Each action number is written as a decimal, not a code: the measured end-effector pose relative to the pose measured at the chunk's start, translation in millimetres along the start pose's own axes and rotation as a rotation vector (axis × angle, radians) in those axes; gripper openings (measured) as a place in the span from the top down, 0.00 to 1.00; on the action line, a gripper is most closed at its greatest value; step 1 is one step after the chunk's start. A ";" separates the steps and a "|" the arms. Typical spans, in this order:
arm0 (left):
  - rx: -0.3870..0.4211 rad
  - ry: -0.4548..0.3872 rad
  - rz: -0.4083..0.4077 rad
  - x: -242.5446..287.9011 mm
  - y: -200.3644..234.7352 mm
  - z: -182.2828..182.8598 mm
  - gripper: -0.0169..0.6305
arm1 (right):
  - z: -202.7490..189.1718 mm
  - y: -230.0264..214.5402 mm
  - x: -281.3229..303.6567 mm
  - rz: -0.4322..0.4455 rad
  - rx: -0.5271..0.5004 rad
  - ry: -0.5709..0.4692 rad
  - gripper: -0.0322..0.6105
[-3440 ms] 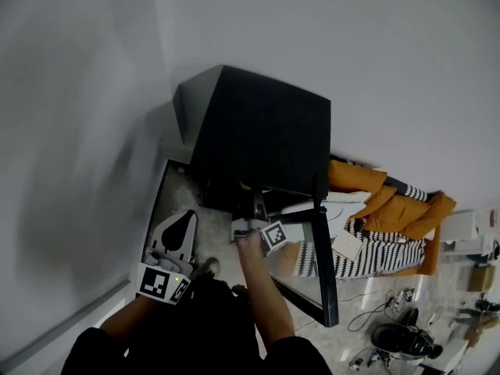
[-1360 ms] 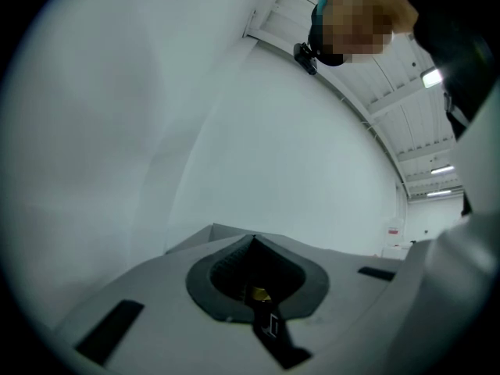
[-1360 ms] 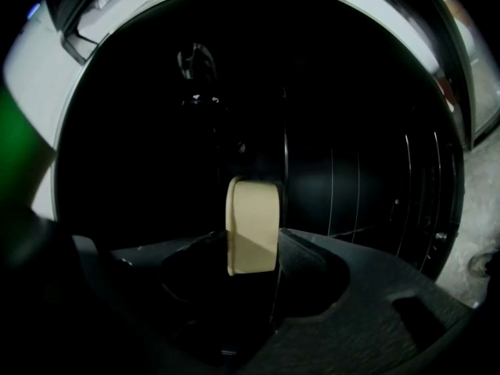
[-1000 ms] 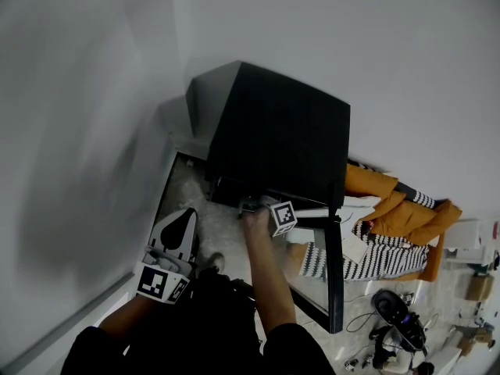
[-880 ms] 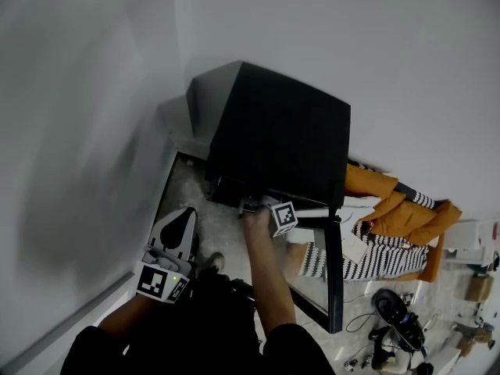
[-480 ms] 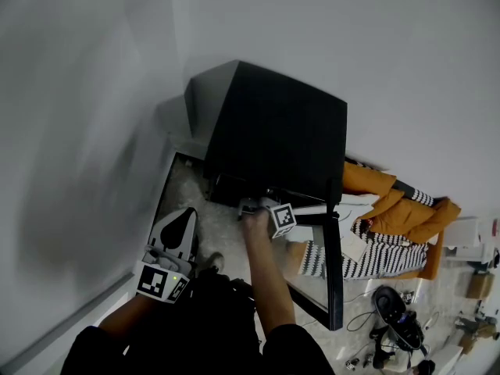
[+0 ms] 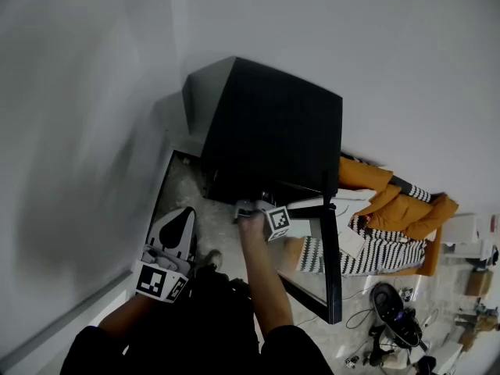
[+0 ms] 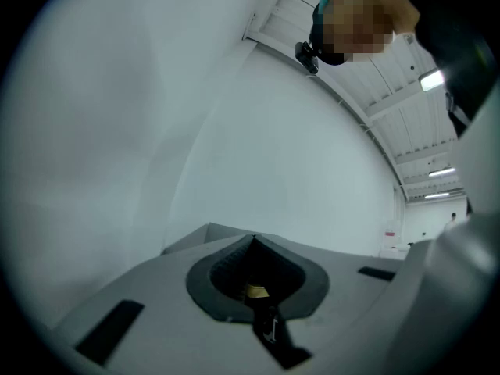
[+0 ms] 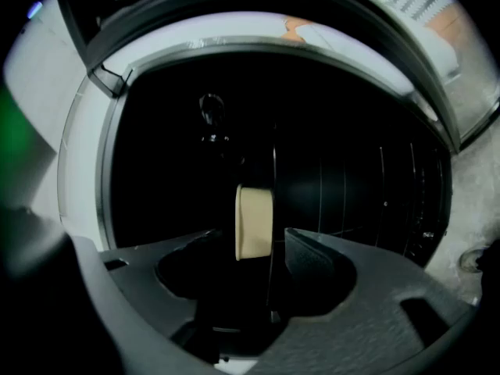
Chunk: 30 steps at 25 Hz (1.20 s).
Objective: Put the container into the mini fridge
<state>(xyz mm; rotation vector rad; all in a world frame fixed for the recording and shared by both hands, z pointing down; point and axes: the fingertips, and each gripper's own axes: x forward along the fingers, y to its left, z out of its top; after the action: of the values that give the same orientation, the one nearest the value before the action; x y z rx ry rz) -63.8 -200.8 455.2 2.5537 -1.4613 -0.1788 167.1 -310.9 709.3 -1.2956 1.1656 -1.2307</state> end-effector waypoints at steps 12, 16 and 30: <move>0.002 -0.019 -0.016 -25.9 -37.6 2.6 0.97 | 7.1 2.5 -58.3 -0.015 -0.043 0.025 0.77; 0.012 -0.020 -0.007 -38.3 -53.5 1.9 0.97 | 5.2 9.7 -77.5 -0.032 -0.106 0.073 0.85; 0.050 -0.012 0.024 -71.7 -84.0 3.7 0.97 | -4.8 54.6 -137.8 -0.054 -0.483 0.267 0.95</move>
<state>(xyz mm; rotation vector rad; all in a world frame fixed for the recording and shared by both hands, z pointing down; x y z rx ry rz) -30.3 -97.8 433.2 2.5777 -1.5188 -0.1566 156.7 -177.9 644.7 -1.5502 1.7051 -1.2310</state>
